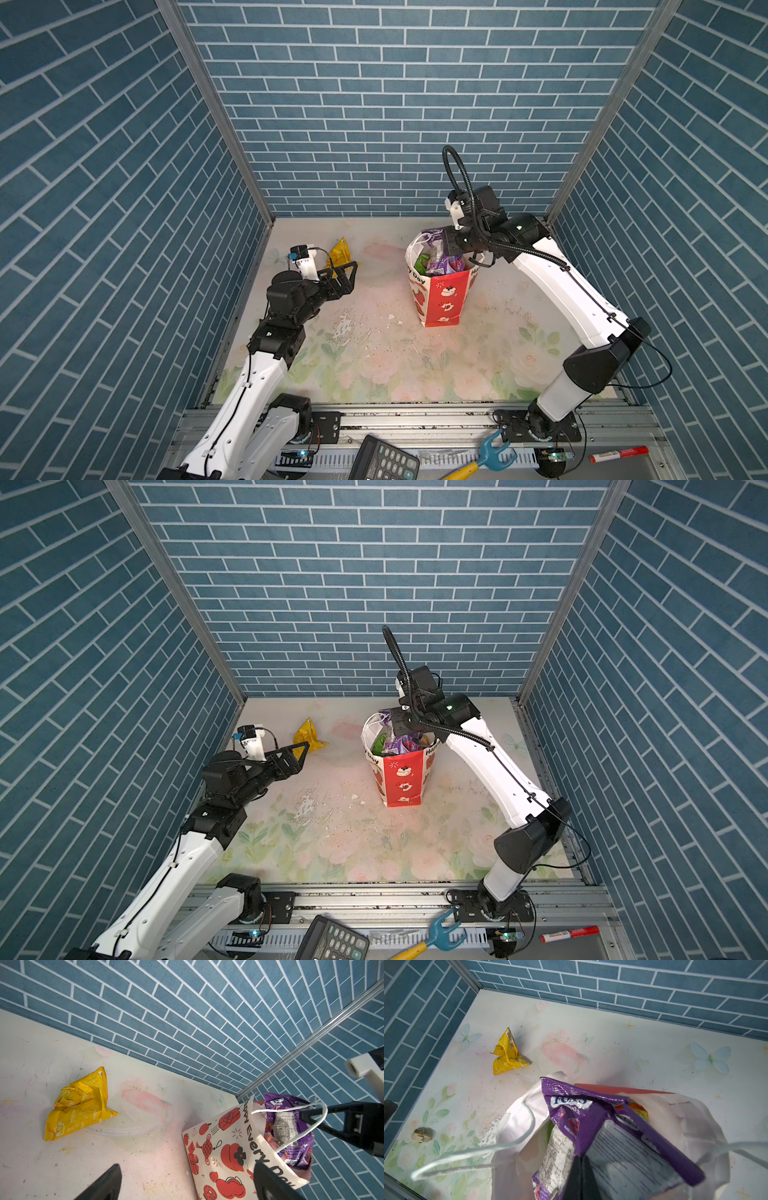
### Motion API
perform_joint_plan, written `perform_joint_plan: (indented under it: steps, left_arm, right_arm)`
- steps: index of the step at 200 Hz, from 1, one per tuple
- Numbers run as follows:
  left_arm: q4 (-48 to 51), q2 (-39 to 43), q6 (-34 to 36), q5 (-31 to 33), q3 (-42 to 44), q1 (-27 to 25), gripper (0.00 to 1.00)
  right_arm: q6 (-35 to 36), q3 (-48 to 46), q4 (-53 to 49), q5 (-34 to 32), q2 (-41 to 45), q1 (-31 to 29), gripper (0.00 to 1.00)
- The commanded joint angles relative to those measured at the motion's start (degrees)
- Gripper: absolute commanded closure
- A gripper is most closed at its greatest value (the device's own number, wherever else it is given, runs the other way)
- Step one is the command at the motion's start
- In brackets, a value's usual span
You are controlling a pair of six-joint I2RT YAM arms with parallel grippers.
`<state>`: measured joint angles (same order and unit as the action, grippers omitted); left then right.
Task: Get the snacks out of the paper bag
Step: 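Close the right gripper on the purple packet and lift it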
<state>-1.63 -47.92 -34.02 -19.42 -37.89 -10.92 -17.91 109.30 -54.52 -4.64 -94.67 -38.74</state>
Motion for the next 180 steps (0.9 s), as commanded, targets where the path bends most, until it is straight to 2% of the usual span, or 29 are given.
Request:
perform_joint_plan:
  steps: [1,180]
  left_arm:
    - [-1.29,-0.23,0.0,-0.44,0.63,-0.33,0.0]
    - [-1.57,0.0,-0.79,-1.36,0.62,-0.31,0.0]
  right_arm:
    - [1.03,2.05,1.19,-1.66,2.29,-0.37,1.0]
    - [2.53,3.38,3.2,-3.92,2.6,-0.37,1.0]
